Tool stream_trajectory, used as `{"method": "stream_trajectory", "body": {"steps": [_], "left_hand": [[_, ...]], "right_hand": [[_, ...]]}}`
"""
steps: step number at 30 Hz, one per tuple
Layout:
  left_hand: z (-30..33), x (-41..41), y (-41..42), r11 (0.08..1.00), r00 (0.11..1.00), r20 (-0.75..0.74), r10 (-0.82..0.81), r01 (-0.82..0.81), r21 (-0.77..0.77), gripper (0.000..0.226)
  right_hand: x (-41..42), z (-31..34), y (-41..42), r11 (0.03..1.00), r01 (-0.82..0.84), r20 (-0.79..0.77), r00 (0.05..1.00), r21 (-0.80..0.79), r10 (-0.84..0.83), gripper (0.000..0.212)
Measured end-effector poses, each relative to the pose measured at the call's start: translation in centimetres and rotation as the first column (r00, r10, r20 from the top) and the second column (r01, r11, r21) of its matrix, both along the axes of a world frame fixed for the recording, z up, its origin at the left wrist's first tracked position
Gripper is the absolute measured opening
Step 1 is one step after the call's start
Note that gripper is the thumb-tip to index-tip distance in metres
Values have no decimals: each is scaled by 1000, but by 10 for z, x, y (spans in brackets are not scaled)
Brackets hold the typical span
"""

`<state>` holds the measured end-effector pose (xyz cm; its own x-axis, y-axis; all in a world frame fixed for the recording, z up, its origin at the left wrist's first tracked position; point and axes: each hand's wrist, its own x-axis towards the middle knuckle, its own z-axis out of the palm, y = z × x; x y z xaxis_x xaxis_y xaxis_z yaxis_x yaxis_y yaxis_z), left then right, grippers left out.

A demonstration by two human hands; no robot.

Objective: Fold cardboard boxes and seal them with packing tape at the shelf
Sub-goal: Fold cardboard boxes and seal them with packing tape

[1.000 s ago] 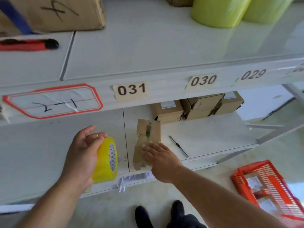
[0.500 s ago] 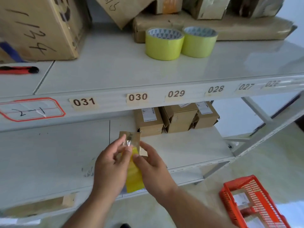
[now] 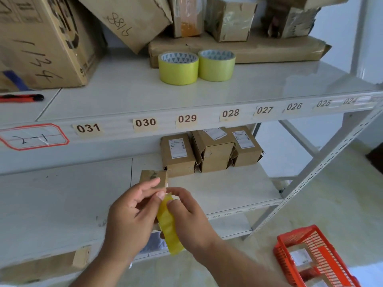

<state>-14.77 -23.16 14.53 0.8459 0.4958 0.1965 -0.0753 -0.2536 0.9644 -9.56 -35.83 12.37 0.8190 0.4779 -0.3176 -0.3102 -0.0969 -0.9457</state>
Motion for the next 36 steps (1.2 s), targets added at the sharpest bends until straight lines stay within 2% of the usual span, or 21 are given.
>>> {"method": "stream_trajectory", "body": {"steps": [3, 7, 12, 16, 19, 23, 25, 27, 30, 32, 36], "left_hand": [[1, -5, -2, 999, 1000, 21, -13, 14, -47, 29], [-1, -17, 7, 999, 999, 29, -40, 39, 12, 24], [-2, -26, 23, 981, 998, 29, -55, 49, 187, 21], [-3, -24, 33, 932, 1000, 31, 1, -12, 363, 19], [0, -20, 38, 935, 998, 24, 66, -70, 347, 20], [6, -19, 60, 967, 981, -12, 192, -187, 173, 15], [11, -28, 66, 908, 976, 86, 199, -217, 357, 10], [14, -39, 62, 807, 986, 154, 65, -143, 573, 9], [11, -42, 56, 621, 993, 99, -71, -34, 783, 21], [11, -35, 55, 582, 997, 29, -66, 15, 813, 32], [16, -25, 53, 590, 996, -80, -44, 90, 802, 40]], "right_hand": [[-5, 7, 0, 1000, -3, 15, 1000, -19, 3, 35], [-20, 18, 3, 1000, -16, 26, 1000, -25, 17, 28], [-33, 27, 10, 999, 11, -82, 997, 51, -7, 27], [-35, 28, 15, 997, 37, -86, 996, 65, -31, 27], [-36, 31, 18, 996, 34, -79, 997, 87, -27, 26], [-36, 32, 18, 991, 48, -105, 994, 122, -35, 22], [-35, 31, 18, 993, 57, -86, 995, 108, -47, 22], [-32, 31, 17, 994, 67, -59, 996, 88, -62, 24], [-29, 28, 19, 995, 70, -30, 997, 74, -68, 28], [-28, 25, 19, 996, 65, -9, 998, 61, -65, 31], [-27, 22, 16, 998, 48, 76, 996, 42, -51, 21]]}}
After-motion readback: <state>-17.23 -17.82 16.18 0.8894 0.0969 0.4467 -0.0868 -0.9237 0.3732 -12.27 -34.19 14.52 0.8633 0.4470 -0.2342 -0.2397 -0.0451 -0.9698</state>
